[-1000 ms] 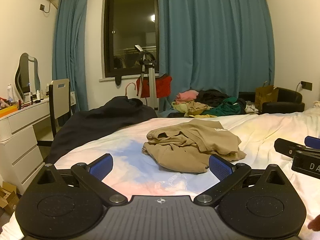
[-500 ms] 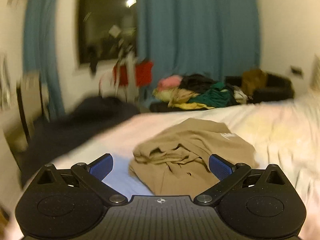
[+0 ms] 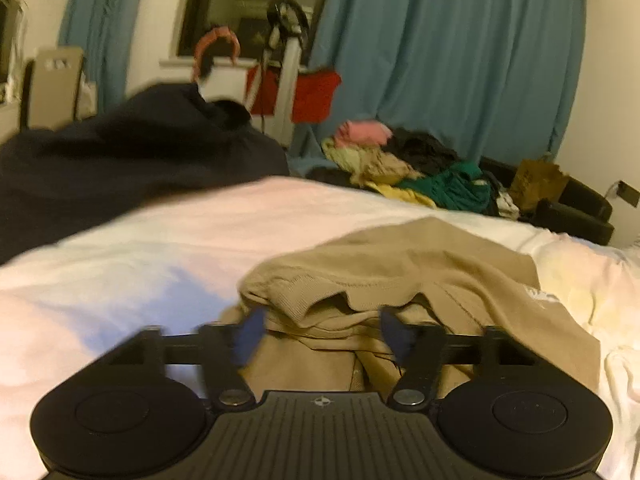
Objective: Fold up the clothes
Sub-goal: 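Lower the left tool onto the beige T-shirt and pinch its fabric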
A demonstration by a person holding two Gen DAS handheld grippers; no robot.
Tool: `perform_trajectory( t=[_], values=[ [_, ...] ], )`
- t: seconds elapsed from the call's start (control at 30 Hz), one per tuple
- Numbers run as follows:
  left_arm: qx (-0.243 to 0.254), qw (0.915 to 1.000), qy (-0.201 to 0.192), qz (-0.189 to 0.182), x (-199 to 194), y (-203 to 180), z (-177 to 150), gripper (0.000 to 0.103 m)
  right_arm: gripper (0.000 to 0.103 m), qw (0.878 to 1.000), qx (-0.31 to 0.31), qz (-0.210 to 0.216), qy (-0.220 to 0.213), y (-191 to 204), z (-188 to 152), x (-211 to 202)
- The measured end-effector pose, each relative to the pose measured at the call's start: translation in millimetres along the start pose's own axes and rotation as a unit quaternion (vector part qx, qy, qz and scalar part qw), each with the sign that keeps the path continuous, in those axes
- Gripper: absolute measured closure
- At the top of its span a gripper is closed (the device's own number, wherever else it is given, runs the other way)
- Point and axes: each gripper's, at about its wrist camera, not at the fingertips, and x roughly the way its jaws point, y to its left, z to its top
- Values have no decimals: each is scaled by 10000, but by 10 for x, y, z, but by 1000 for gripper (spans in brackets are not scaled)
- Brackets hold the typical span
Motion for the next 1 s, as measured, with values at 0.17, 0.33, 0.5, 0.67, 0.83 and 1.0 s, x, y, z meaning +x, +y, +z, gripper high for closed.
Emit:
perform_trajectory(
  t=[0.17, 0.33, 0.5, 0.67, 0.83, 1.0],
  values=[
    [506, 9902, -1305, 17, -424, -97, 47, 103, 13, 10000, -35, -69, -15, -19, -52, 172],
    [458, 9747, -2147, -412, -1211, -156, 174, 103, 13, 9997, -83, -146, -159, -25, -51, 190],
    [599, 9779, -1900, -638, -1671, -192, 216, 103, 13, 9988, -328, -226, -280, 66, 7, 3],
    [882, 9884, -1148, -457, -1526, -144, 109, 97, 13, 9987, -414, -224, -188, 222, 41, -304],
    [1063, 9917, -710, -115, -1099, -1, -39, 55, 13, 9992, -275, -241, -190, 236, 67, -472],
    [1098, 9928, -471, 110, -549, -8, -79, 55, 13, 9999, -31, -161, -26, 127, 16, -260]
  ],
)
